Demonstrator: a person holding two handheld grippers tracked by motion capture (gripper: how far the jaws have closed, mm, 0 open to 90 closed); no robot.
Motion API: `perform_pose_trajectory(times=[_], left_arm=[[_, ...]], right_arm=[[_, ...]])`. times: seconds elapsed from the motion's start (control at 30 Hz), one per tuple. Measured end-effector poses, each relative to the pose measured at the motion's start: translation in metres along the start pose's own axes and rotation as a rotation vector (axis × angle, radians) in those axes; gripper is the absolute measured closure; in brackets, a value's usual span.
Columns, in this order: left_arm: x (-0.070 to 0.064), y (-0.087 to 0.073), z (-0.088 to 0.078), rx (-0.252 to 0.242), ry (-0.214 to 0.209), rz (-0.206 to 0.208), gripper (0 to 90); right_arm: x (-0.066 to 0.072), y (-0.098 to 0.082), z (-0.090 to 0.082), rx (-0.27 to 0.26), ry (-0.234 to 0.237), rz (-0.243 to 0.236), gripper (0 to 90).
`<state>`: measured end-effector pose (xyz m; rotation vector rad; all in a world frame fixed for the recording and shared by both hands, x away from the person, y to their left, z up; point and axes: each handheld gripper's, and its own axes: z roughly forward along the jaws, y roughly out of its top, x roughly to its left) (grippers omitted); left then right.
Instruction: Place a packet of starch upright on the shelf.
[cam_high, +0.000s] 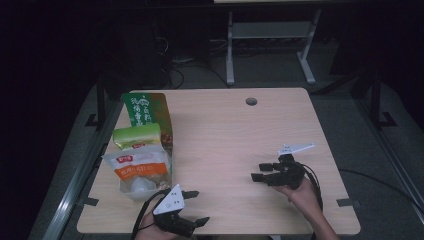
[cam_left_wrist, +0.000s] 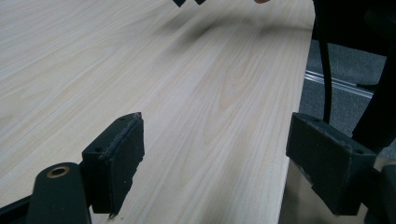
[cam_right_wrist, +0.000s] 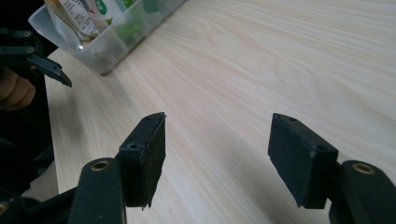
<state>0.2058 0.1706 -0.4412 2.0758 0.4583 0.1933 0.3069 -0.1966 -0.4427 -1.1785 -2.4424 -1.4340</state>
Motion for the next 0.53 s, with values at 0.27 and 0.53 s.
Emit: perform_pose_trajectory(times=[0.27,0.53], left_arm=[[-0.001,0.000,0.000,0.001,-0.001,0.001,19.1],[0.000,0.000,0.001,0.003,0.000,-0.003,19.2]], right_arm=[[0.002,-0.015,-0.007,-0.002,-0.011,-0.002,35.2],[0.010,-0.026,-0.012,-0.023,-0.035,-0.034,32.0]])
